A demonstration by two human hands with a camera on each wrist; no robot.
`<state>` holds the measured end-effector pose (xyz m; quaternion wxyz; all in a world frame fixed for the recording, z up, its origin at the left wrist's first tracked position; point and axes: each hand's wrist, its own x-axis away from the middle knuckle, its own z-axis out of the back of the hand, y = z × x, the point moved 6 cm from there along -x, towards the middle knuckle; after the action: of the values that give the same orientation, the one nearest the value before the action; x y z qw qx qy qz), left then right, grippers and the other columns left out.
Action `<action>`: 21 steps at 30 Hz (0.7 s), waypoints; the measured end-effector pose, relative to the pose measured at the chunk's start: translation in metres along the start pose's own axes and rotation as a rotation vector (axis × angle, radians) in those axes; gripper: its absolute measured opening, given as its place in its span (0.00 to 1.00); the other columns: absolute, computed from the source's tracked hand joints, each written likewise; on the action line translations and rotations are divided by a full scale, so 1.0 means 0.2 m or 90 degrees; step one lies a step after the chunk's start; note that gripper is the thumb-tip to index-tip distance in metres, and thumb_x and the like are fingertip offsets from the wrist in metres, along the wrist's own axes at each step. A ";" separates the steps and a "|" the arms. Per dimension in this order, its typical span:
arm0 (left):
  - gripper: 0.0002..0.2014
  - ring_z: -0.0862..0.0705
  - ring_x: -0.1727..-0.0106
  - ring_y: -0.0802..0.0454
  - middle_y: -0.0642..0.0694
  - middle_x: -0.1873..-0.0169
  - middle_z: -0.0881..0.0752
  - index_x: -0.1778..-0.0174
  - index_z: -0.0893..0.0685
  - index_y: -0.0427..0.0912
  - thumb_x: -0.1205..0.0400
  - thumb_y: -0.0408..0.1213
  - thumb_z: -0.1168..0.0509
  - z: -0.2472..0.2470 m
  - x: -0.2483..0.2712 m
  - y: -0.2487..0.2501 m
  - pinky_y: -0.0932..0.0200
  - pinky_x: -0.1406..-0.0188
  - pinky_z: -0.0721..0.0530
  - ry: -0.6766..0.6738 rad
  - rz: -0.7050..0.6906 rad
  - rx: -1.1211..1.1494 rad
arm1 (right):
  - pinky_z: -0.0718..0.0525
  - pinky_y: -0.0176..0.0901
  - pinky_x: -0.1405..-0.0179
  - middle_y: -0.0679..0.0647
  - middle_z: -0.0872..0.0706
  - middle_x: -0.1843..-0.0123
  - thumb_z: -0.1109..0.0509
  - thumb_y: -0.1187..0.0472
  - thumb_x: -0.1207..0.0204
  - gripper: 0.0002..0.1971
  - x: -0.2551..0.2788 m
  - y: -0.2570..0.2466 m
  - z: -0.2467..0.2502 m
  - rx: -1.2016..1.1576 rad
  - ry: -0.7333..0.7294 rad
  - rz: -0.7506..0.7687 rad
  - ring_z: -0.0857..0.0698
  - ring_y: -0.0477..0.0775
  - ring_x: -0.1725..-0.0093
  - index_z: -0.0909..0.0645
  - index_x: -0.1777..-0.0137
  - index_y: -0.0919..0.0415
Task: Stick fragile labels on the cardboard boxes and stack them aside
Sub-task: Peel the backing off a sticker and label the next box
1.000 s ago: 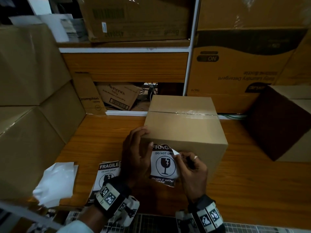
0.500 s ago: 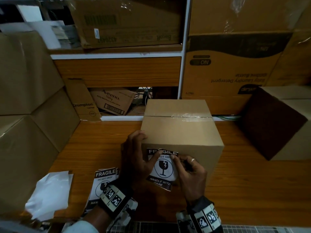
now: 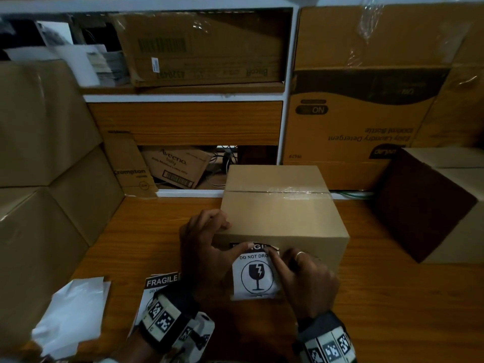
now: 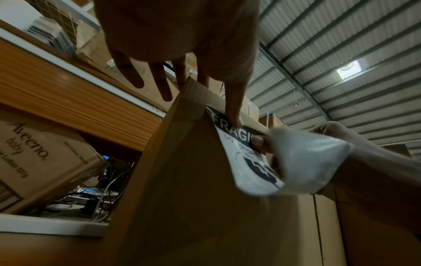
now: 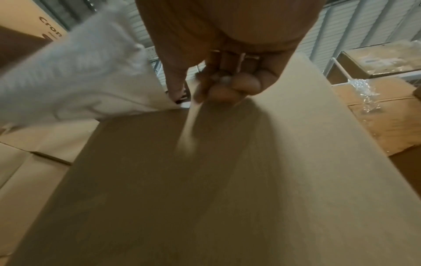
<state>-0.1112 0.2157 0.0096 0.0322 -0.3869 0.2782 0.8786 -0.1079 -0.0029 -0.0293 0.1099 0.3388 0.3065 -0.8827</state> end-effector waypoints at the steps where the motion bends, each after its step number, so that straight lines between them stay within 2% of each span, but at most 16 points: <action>1: 0.28 0.18 0.43 0.49 0.55 0.48 0.16 0.49 0.16 0.49 0.36 0.65 0.24 0.00 0.00 0.00 0.41 0.41 0.21 -0.002 0.003 0.009 | 0.20 0.43 0.75 0.47 0.17 0.68 0.37 0.31 0.19 0.25 0.00 0.01 0.01 0.018 0.014 -0.008 0.21 0.48 0.72 0.18 0.63 0.52; 4: 0.25 0.16 0.41 0.49 0.54 0.45 0.14 0.50 0.14 0.47 0.33 0.62 0.24 0.00 0.00 0.00 0.39 0.39 0.20 0.000 0.005 0.035 | 0.18 0.55 0.50 0.61 0.17 0.44 0.27 0.36 0.27 0.25 -0.03 -0.01 0.06 0.054 0.086 0.011 0.19 0.63 0.46 0.19 0.47 0.59; 5: 0.24 0.16 0.40 0.48 0.53 0.44 0.14 0.50 0.14 0.45 0.31 0.61 0.24 -0.01 0.01 0.00 0.39 0.38 0.20 0.003 -0.002 0.039 | 0.23 0.60 0.40 0.63 0.19 0.37 0.24 0.37 0.29 0.26 -0.05 -0.02 0.07 0.057 0.101 0.024 0.21 0.66 0.37 0.20 0.43 0.58; 7: 0.23 0.16 0.36 0.46 0.50 0.41 0.12 0.49 0.13 0.43 0.28 0.58 0.24 -0.01 0.03 0.00 0.39 0.36 0.20 0.012 -0.037 0.025 | 0.34 0.59 0.28 0.62 0.19 0.30 0.21 0.37 0.32 0.28 -0.10 -0.02 0.08 0.045 0.096 0.042 0.24 0.65 0.27 0.20 0.41 0.56; 10: 0.22 0.19 0.30 0.45 0.46 0.35 0.14 0.41 0.14 0.40 0.22 0.54 0.28 -0.04 0.06 -0.01 0.38 0.32 0.20 0.013 -0.078 0.029 | 0.42 0.54 0.25 0.56 0.15 0.30 0.25 0.37 0.29 0.25 -0.15 0.02 0.06 -0.014 0.079 0.049 0.23 0.57 0.25 0.16 0.42 0.56; 14: 0.31 0.27 0.20 0.50 0.47 0.23 0.23 0.24 0.25 0.42 0.20 0.51 0.26 -0.10 0.14 -0.04 0.44 0.24 0.23 -0.020 -0.057 0.065 | 0.41 0.60 0.24 0.56 0.14 0.31 0.25 0.39 0.27 0.24 -0.15 0.06 0.04 -0.028 0.089 0.061 0.20 0.57 0.27 0.13 0.41 0.59; 17: 0.46 0.34 0.15 0.50 0.48 0.16 0.33 0.16 0.37 0.46 0.26 0.51 0.21 -0.14 0.19 -0.06 0.45 0.19 0.28 -0.052 -0.060 0.054 | 0.40 0.65 0.23 0.56 0.16 0.28 0.25 0.39 0.26 0.26 -0.14 0.07 0.02 -0.002 0.078 0.080 0.21 0.59 0.24 0.18 0.36 0.56; 21: 0.57 0.37 0.15 0.46 0.45 0.15 0.37 0.14 0.41 0.44 0.34 0.54 0.16 -0.16 0.19 -0.08 0.40 0.20 0.30 -0.068 -0.092 -0.012 | 0.43 0.66 0.21 0.57 0.23 0.21 0.28 0.32 0.28 0.37 -0.10 0.10 -0.02 0.041 0.020 0.121 0.30 0.60 0.18 0.28 0.25 0.54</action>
<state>-0.1132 0.2061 -0.0414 0.1070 -0.3587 0.2389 0.8960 -0.0824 -0.0168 -0.0282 0.1776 0.3834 0.2463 -0.8722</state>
